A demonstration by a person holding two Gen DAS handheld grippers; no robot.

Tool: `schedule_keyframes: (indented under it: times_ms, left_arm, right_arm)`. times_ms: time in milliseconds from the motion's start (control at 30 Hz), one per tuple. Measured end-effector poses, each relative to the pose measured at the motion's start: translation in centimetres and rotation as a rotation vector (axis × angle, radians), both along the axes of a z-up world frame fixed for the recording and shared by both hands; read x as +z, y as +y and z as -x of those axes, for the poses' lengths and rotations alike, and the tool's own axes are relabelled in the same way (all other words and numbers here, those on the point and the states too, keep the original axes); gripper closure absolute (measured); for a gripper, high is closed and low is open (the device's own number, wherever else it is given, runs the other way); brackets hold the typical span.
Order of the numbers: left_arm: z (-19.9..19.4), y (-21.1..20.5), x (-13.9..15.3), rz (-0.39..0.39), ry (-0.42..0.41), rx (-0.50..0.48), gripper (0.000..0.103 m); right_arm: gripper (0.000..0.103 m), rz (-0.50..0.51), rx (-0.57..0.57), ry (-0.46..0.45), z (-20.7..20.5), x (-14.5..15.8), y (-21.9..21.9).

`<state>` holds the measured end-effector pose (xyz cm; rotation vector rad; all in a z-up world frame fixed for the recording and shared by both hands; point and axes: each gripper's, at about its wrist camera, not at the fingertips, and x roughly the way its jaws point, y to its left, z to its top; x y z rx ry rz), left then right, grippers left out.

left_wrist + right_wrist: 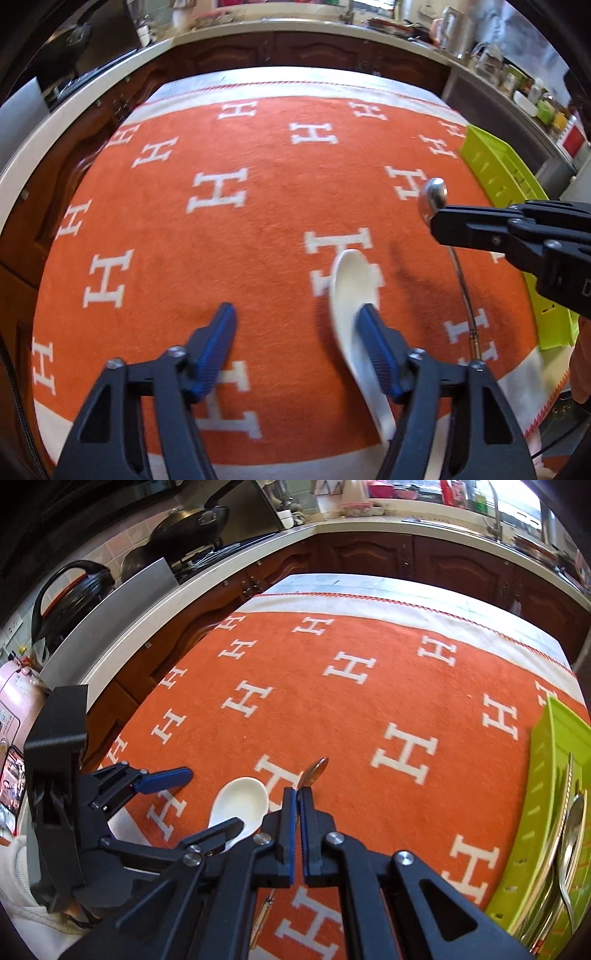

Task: Organize utensils
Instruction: 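Carry the ceramic spoon into the green tray and open the right tool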

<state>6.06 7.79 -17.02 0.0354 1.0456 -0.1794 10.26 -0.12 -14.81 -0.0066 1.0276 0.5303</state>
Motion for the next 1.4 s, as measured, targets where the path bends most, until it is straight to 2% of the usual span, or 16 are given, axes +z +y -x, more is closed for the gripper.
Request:
schedule_keyframes:
  times_ms: [33,67,100,267,333,500,633,833,967,1167,1300,1400]
  left_arm:
    - [0.1,-0.2,0.1,0.009,-0.01,-0.01,0.063]
    - [0.2,-0.4,0.2,0.032,-0.01,-0.024,0.078]
    - [0.2,-0.5,0.3,0.052,-0.008,-0.033,0.084]
    - [-0.2,-0.2,0.2,0.154,0.012,-0.027,0.097]
    - [-0.4,0.0,0.3,0.181,0.035,-0.021,0.098]
    - [-0.4,-0.2,1.1,0.18,0.06,-0.023,0.098]
    - [-0.9,-1.6,3.5,0.175,0.044,-0.061,0.098]
    - [-2.3,-7.1,8.7,0.217,0.012,-0.186,0.098]
    - [-3.1,-12.3,10.7,0.258,0.036,-0.278,0.098]
    - [-3.6,-19.6,10.2,0.238,0.082,-0.365,0.098]
    - [-4.3,-22.2,8.2,0.212,0.132,-0.37,0.098]
    - [-4.4,-23.1,6.8,0.194,0.164,-0.365,0.097]
  right_arm:
    - [0.101,-0.001,-0.005,0.001,0.1,0.0,-0.2]
    - [0.101,-0.002,-0.009,0.001,0.2,0.0,-0.3]
    - [0.101,-0.004,-0.016,0.001,0.3,0.1,-0.5]
    - [0.101,-0.03,-0.048,-0.004,0.7,0.5,-1.7]
    - [0.101,-0.044,-0.063,-0.009,0.9,0.9,-2.2]
    - [0.101,-0.099,-0.108,-0.039,2.0,2.6,-4.3]
    - [0.101,-0.151,-0.156,-0.063,3.0,4.2,-7.0]
    - [0.101,-0.131,-0.256,-0.142,5.2,7.0,-13.0]
    - [0.101,-0.083,-0.323,-0.171,6.0,7.6,-16.6]
    - [0.101,0.022,-0.376,-0.151,6.3,6.2,-19.4]
    - [0.1,0.052,-0.406,-0.095,6.1,4.5,-20.7]
    - [0.1,0.034,-0.42,-0.054,5.9,3.6,-21.5]
